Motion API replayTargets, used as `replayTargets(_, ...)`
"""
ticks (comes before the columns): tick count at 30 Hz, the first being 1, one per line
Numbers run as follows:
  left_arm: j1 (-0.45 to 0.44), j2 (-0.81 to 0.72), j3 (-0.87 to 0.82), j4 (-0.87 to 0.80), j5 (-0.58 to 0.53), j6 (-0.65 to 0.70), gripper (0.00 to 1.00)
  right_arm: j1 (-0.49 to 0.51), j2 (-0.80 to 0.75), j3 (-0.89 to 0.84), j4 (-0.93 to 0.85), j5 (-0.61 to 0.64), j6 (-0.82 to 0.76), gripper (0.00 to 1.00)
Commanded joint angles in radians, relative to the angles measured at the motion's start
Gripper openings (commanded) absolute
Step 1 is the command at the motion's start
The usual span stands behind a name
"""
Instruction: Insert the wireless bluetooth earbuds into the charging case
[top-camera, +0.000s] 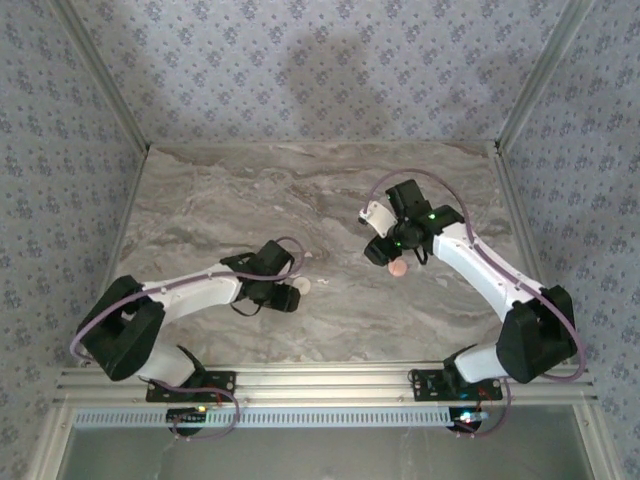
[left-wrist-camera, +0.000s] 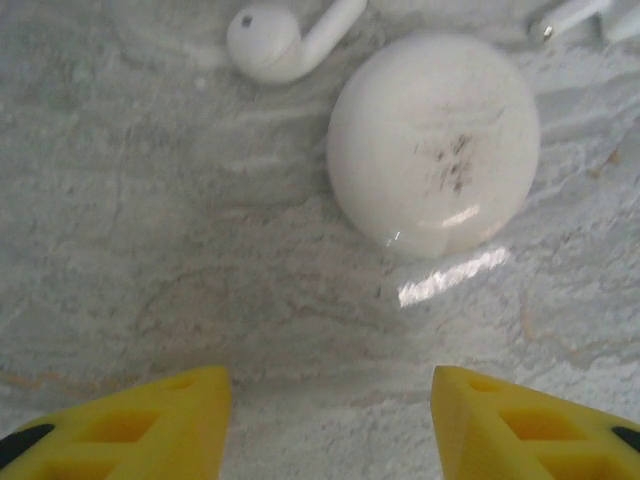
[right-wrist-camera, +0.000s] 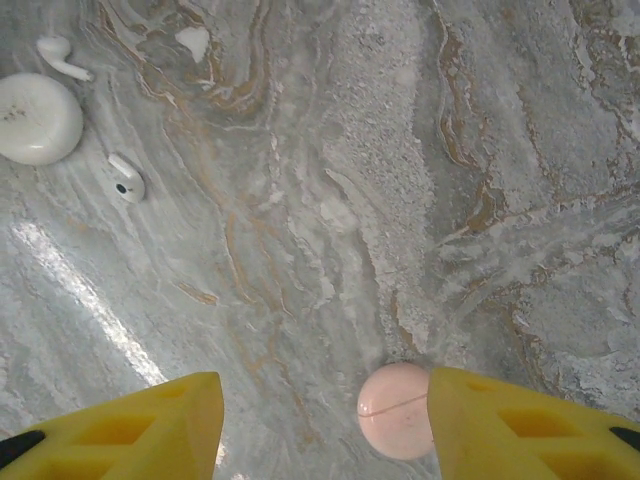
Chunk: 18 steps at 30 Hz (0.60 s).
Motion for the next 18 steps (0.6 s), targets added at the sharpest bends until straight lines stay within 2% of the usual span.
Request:
replayTargets(1,-0.002,0.039,0.071,-0.009,-0.013,0.022,0.54,0.029,-0.019,0.011,-0.001,0.044,0.039,0.58)
replayTargets(12,-0.049,0.242,0.244,-0.089,-0.054,0.0,0.52,0.083,-0.015,0.033,0.0,0.075,0.052,0.6)
replayTargets(18,-0.065,0.284,0.281,-0.102,-0.093,-0.007,0.55,0.098,-0.02,0.036,-0.006,0.089,0.053,0.6)
